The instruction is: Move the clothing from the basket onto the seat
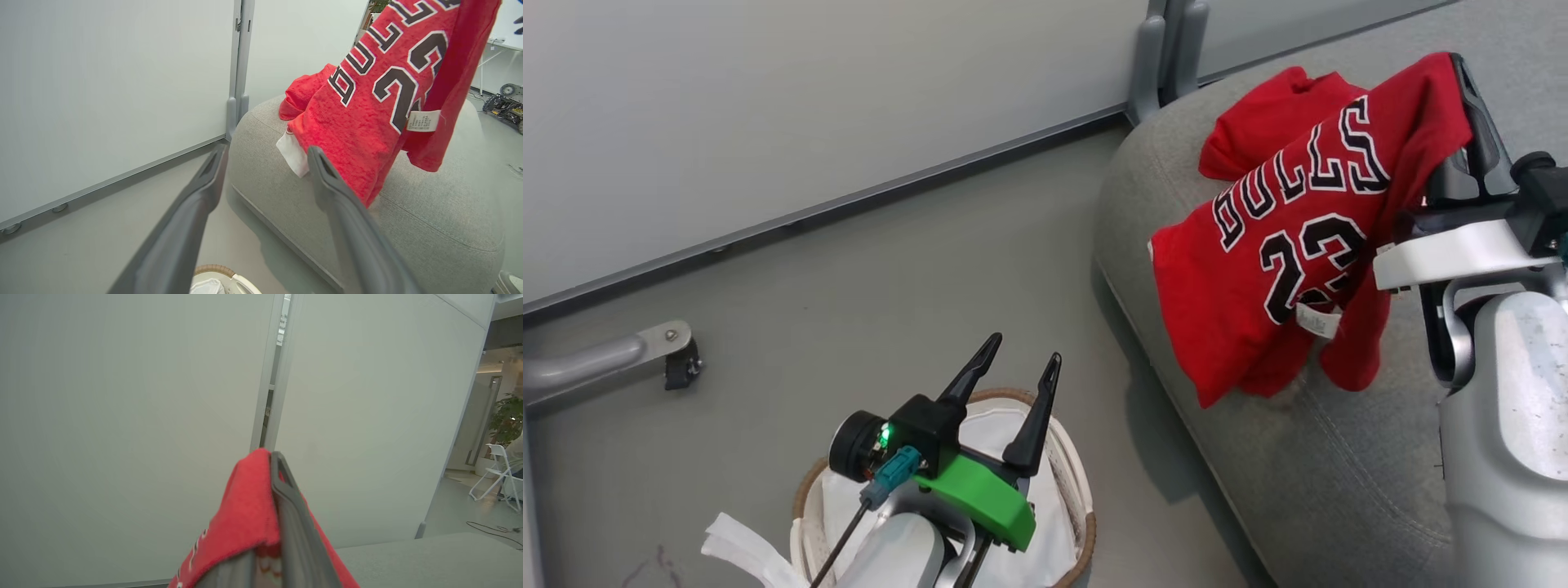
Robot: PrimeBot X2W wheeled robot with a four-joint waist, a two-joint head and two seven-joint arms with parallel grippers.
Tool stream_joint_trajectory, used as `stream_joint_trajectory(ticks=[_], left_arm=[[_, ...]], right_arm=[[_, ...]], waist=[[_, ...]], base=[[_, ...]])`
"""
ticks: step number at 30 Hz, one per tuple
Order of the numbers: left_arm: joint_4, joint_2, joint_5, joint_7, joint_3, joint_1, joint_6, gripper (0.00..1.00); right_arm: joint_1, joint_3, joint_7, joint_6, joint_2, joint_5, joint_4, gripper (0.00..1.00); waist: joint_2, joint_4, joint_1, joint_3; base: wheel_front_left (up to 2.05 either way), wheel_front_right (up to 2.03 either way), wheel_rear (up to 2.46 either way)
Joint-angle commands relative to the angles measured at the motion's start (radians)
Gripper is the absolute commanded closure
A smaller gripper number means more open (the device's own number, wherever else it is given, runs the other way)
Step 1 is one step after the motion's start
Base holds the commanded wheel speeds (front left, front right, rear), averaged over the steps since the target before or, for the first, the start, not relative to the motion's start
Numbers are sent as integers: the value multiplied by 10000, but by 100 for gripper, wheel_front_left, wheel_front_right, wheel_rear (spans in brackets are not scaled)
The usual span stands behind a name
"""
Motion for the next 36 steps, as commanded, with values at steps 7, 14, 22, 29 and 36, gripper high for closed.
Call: stream_joint_trajectory(ticks=[7,14,22,29,36], left_arm=[[-153,15,1,-10,-214,-375,-25,0],[-237,96,117,-10,-364,-731,-25,0],[-386,193,373,-11,-302,-1327,-26,0],[-555,258,679,-10,-175,-1790,-26,0],[-710,463,1007,-10,20,-2212,-26,0]], right_arm=[[-251,-421,-49,-14,-22,-395,-132,100],[-1451,-538,-49,-14,-513,-772,472,100],[-3872,-1250,-49,-14,-1562,-1010,1181,100],[-5252,-2597,-38,-14,-2411,-1173,1812,100],[-5226,-3897,-38,-14,-2652,-1276,2960,100]], waist=[[-1,-616,0,731],[-1,-216,0,1475],[-1,515,0,2738],[-1,1019,0,3859],[-1,1216,0,4803]], base=[[0,0,0],[0,0,0],[0,0,0],[0,0,0],[0,0,0]])
